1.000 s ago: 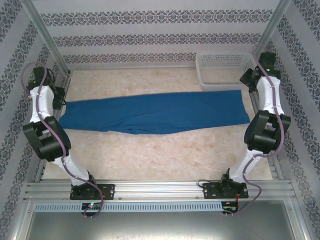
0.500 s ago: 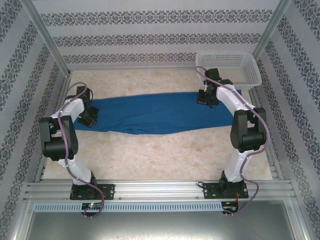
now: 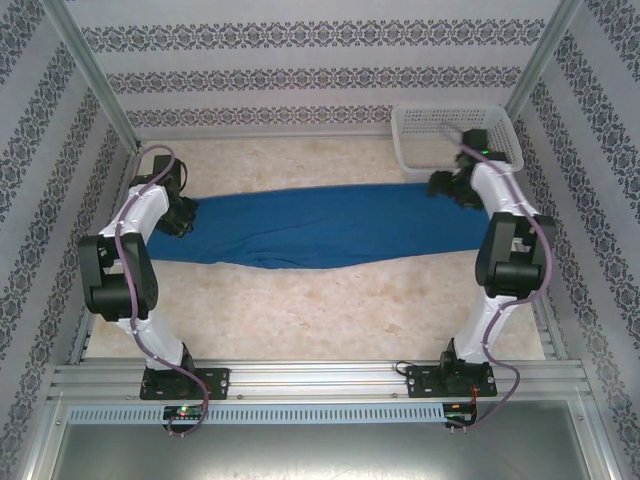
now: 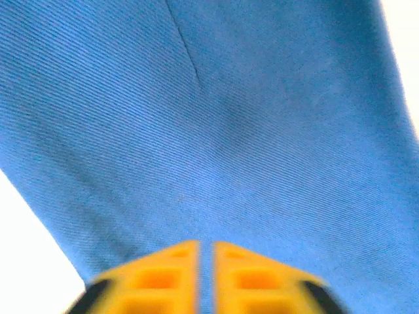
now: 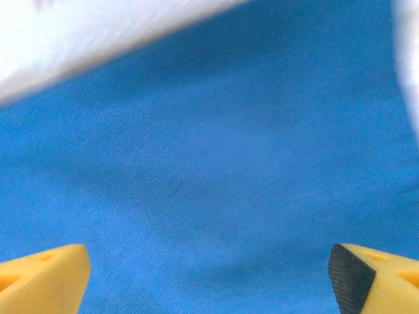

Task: Roll up the long pants

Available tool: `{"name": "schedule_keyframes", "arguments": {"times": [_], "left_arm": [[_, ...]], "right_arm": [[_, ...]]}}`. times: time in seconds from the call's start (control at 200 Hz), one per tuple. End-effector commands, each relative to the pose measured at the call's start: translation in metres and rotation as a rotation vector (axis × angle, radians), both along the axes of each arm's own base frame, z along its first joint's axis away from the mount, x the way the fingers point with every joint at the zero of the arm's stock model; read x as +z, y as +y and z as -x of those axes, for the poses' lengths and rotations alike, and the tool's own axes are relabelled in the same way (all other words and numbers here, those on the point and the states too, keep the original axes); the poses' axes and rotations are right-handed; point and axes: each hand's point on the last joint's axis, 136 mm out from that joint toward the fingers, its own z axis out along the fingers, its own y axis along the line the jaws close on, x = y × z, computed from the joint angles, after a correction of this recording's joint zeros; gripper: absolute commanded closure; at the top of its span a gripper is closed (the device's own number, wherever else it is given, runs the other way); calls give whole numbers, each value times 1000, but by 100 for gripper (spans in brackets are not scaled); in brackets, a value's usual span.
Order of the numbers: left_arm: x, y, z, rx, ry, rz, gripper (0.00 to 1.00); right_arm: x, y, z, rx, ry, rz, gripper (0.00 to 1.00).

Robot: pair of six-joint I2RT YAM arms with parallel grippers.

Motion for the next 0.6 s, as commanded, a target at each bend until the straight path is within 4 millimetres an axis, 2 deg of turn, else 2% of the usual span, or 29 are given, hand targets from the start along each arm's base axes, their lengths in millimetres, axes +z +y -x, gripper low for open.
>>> {"name": "schedule_keyframes", "arguments": {"times": [0.0, 0.035, 0.055, 0.145, 0.295, 0.36, 0.42, 0.455, 0.595], "left_arm": [[33, 9, 11, -40, 5, -50, 18], [38, 9, 10, -48, -6, -49, 2], [41, 8, 10, -52, -13, -48, 0], [51, 6, 8, -66, -53, -46, 0], [63, 1, 5, -97, -91, -29, 0], [63, -2, 6, -101, -91, -16, 0], [64, -4, 5, -111, -102, -2, 0], [64, -5, 6, -113, -102, 3, 0], [58, -7, 5, -119, -104, 15, 0]], "right_arm": [[22, -39, -9, 2, -5, -32, 4], [22, -50, -13, -6, -15, -42, 4], [19, -57, -14, -13, -12, -44, 4], [9, -77, -15, -25, 9, -36, 4], [-17, -85, -17, 13, 22, -112, 5], [-32, -87, -13, 19, 37, -165, 6], [-40, -81, -10, 47, 20, -263, 8], [-44, -85, -7, 38, 22, -283, 8], [-51, -96, 6, 47, 29, -303, 8]]}}
